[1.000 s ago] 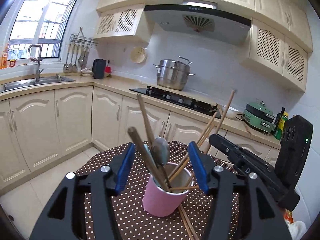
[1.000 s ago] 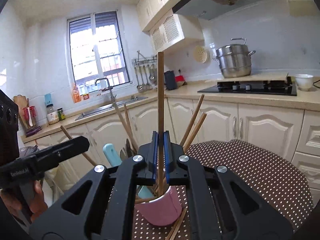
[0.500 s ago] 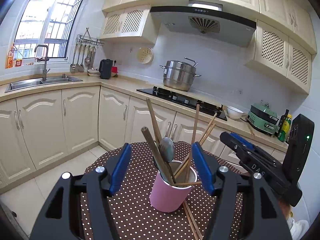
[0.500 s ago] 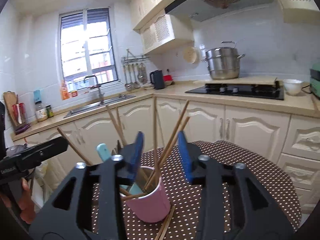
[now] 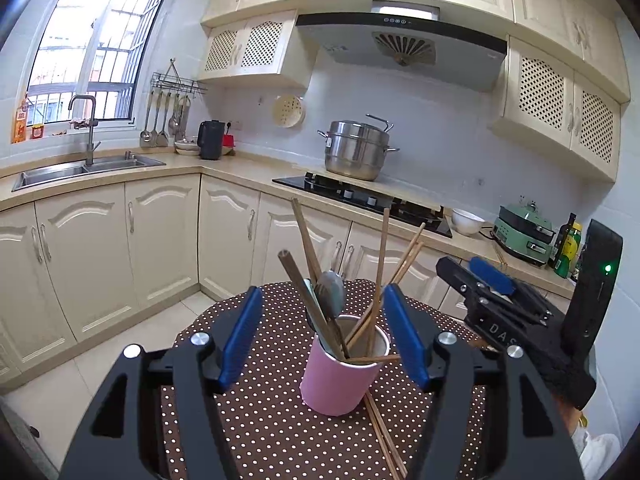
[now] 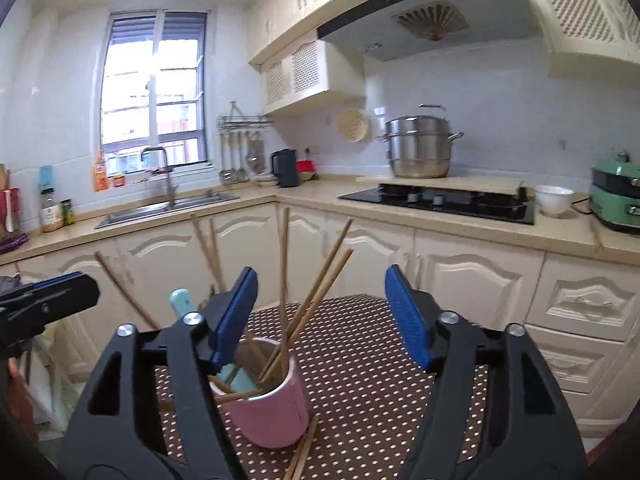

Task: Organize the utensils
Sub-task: 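Move the open right tool back down to the remaining chopsticks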

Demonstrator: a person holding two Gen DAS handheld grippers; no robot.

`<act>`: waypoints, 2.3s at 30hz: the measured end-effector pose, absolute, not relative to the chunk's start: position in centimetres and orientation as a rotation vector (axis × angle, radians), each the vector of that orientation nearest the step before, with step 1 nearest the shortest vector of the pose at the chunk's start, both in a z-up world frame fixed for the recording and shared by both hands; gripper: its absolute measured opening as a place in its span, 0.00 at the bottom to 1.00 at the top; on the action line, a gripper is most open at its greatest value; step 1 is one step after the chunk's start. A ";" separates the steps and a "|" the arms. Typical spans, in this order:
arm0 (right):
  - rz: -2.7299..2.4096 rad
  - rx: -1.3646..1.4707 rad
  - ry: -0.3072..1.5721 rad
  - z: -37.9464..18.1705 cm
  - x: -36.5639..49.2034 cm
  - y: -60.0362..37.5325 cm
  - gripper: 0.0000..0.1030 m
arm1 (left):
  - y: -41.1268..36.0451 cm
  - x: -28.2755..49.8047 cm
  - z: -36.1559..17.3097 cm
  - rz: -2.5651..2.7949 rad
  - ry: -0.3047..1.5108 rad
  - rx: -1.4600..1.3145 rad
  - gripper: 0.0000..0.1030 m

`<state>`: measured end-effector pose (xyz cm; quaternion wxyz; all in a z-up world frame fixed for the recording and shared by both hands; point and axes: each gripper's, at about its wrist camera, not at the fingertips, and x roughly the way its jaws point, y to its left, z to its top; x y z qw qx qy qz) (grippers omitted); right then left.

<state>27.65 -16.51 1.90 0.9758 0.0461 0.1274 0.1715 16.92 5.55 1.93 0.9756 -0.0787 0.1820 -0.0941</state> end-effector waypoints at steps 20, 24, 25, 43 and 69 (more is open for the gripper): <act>0.509 0.356 0.324 2.7 29.0 -19.6 0.15 | 5.2 16.7 1.6 -0.203 0.389 -0.164 0.60; 0.517 0.381 0.320 2.8 29.2 -20.2 0.15 | 4.9 16.6 1.5 -0.201 0.394 -0.156 0.60; 0.518 0.381 0.321 2.9 29.1 -20.3 0.15 | 4.9 16.6 1.5 -0.201 0.397 -0.155 0.60; 0.381 0.153 0.632 -4.5 25.3 -20.4 0.53 | 1.7 17.5 -6.9 -0.241 0.725 -0.116 0.60; 0.377 -0.108 0.988 -12.1 27.6 -13.8 0.51 | 2.0 18.2 -13.6 -0.186 1.021 -0.151 0.60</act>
